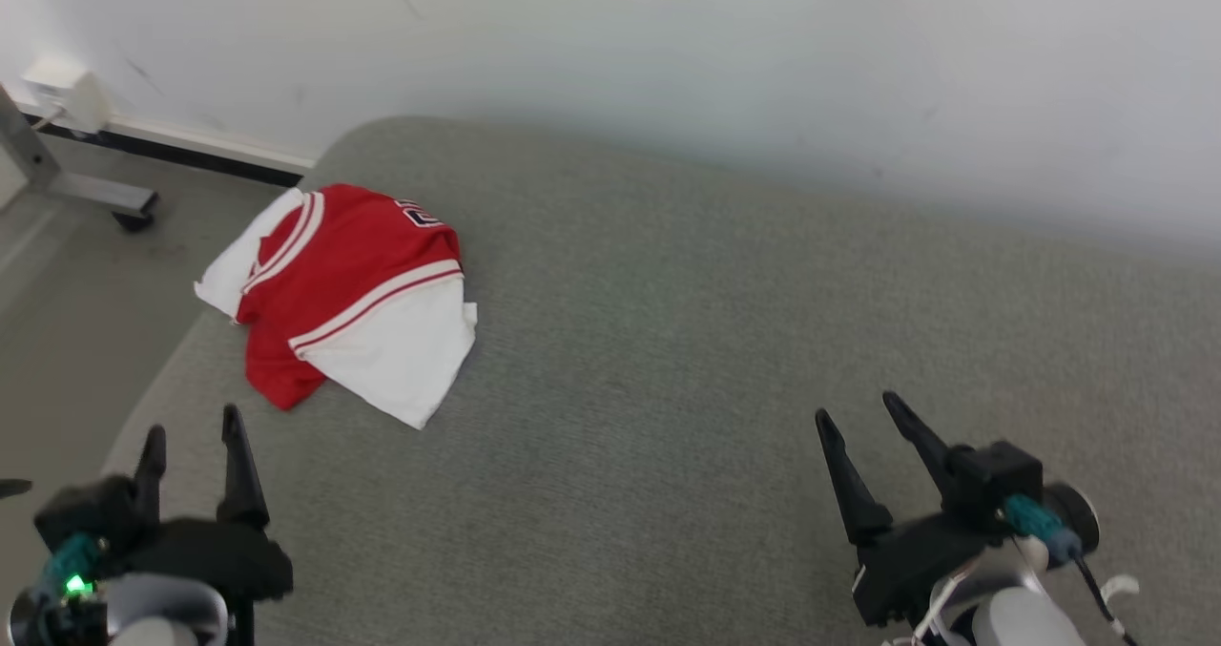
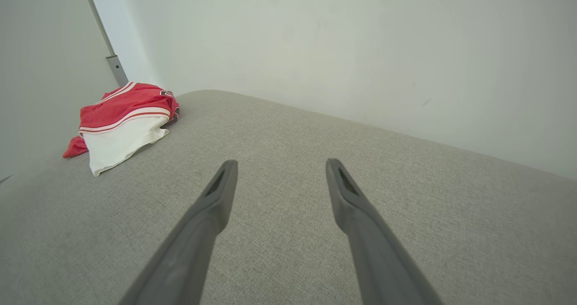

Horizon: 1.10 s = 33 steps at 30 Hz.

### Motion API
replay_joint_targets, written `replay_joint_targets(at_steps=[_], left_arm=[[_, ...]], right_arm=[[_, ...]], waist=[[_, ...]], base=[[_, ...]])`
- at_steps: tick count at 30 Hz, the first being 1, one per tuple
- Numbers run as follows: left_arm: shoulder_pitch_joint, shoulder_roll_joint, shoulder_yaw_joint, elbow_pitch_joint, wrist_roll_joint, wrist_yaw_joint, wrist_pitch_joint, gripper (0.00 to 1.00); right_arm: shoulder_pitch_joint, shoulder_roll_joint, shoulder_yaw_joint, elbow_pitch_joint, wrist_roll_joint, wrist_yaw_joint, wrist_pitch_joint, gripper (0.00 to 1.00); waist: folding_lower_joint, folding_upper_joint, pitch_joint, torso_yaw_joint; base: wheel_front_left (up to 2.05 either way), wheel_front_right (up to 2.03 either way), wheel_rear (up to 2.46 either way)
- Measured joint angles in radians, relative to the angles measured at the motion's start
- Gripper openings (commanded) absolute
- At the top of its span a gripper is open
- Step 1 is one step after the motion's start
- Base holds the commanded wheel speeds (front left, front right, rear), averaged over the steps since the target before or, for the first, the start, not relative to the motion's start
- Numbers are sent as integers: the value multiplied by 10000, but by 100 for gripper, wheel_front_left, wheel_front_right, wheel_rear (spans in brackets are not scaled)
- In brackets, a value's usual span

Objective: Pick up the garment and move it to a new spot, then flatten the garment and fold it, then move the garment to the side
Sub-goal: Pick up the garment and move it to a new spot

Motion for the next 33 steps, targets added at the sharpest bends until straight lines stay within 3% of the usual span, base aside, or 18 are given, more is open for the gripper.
replay_joint_targets(at_steps=[11,23,26,28,33], left_arm=[[-3309,932,708,2847,-828,140,1064,100],[-5725,1918,1501,4222,-1894,265,2489,100],[-6206,1887,2328,4792,-3051,71,3524,100],[-6548,1764,2805,5039,-3768,276,4067,100],[-6935,2102,2777,5051,-3747,495,4589,100]], right_arm=[[-1137,-765,1175,-1967,42,0,915,100],[-1643,-1018,1517,-3382,71,0,1239,100],[-1639,-1058,1507,-3586,63,0,1243,100],[-1614,-1106,1469,-3720,40,0,1283,100],[-1536,-1172,1300,-3898,27,0,1325,100]], waist=[[2,0,1807,-1153],[3,1,3955,-2333],[2,0,4425,-2644],[2,1,4671,-2865],[-2,-2,5096,-3335]], base=[[0,0,0],[0,0,0],[0,0,0],[0,0,0],[0,0,0]])
